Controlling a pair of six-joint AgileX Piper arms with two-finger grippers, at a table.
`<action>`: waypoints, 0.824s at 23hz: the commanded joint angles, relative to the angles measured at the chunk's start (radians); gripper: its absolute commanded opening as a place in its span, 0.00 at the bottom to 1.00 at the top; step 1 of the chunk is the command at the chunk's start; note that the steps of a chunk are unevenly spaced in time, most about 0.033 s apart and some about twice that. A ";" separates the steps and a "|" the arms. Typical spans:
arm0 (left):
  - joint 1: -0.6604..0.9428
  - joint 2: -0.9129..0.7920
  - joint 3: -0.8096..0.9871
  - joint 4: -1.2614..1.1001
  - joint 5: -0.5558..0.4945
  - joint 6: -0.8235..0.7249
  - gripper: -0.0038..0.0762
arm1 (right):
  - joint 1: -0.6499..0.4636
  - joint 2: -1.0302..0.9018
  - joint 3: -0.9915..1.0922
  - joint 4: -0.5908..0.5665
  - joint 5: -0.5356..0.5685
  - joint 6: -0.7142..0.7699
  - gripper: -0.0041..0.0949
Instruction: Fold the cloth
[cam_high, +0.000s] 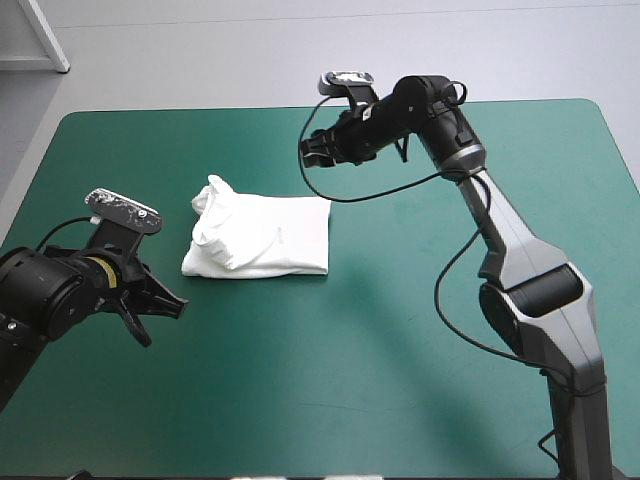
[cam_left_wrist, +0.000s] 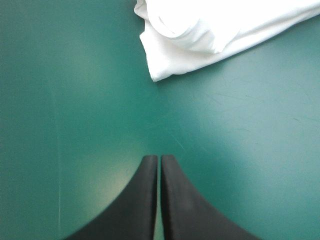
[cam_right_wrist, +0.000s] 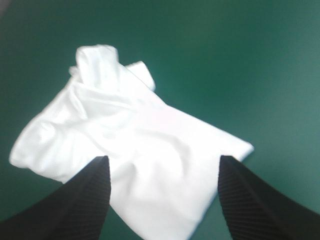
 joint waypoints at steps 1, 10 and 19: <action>0.000 -0.012 -0.024 0.016 0.027 -0.018 0.07 | -0.019 -0.124 0.205 0.006 -0.038 -0.045 0.63; 0.000 -0.016 -0.024 -0.058 0.040 -0.018 0.07 | 0.053 0.026 0.293 0.064 -0.075 -0.045 0.63; 0.000 -0.016 -0.024 -0.058 0.040 -0.017 0.07 | 0.107 0.051 0.289 0.072 -0.123 -0.070 0.33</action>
